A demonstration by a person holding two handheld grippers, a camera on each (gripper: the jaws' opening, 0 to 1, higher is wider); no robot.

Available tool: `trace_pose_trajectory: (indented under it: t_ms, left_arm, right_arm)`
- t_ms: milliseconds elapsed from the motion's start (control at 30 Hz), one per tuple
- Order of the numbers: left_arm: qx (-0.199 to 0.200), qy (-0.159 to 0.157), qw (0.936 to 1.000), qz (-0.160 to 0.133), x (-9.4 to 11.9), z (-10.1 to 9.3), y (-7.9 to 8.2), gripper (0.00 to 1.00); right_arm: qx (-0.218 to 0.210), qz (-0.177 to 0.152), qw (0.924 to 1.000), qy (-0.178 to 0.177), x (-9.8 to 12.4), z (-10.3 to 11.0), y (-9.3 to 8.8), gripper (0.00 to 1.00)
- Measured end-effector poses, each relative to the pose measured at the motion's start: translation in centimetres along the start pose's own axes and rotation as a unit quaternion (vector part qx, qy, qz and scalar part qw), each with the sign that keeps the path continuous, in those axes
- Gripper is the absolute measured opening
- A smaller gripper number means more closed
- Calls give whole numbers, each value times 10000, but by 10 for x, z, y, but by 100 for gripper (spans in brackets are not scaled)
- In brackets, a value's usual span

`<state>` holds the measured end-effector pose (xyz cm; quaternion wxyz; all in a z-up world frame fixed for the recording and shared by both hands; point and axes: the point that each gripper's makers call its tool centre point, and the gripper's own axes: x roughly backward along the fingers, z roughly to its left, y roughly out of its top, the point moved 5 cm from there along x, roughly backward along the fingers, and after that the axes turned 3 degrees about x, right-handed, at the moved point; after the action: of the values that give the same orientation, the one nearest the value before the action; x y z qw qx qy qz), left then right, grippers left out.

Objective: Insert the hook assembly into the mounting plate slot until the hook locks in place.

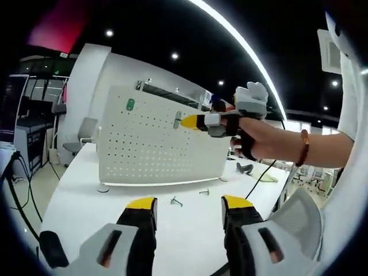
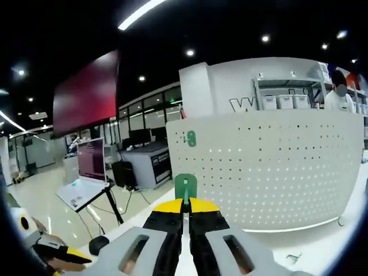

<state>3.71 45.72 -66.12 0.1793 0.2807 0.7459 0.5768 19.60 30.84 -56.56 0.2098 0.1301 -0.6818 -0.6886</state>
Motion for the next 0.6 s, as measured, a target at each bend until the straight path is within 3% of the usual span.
trace_pose_trajectory:
  t_ms: [600]
  left_arm:
    - [-146,-59,9999,-62,16,10,10,53]
  right_arm:
    - [189,-90,9990,-403,-22,4,15,1]
